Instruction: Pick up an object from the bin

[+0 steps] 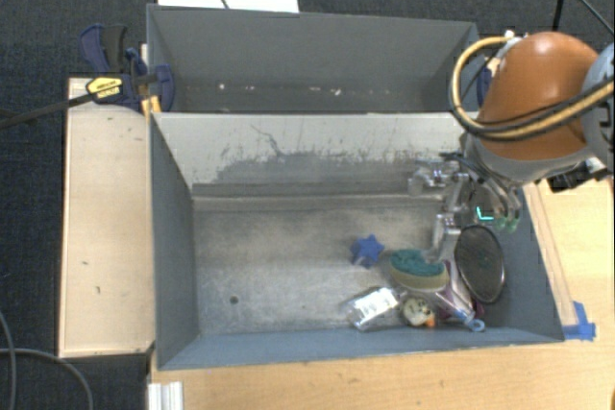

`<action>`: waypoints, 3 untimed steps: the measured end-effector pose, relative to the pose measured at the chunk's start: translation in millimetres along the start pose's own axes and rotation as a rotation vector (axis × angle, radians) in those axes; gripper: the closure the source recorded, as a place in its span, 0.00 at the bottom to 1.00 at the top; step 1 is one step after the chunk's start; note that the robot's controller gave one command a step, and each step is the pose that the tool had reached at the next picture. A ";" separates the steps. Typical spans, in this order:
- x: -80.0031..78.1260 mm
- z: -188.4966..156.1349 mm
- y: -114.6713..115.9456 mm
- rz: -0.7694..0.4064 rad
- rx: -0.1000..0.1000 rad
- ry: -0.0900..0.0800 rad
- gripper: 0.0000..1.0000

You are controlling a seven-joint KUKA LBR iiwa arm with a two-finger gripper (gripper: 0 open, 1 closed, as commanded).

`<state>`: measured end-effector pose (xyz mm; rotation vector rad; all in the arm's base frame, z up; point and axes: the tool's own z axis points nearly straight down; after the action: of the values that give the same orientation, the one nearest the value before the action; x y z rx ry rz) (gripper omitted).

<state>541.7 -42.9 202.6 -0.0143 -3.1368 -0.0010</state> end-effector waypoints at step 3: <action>62.4 96.5 -46.7 0.436 -0.001 -0.005 0.00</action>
Offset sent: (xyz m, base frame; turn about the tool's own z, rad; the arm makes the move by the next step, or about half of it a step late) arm -0.0475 -0.0400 -0.1326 -0.1817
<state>478.4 -89.0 106.4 -0.6941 -3.0644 -0.0010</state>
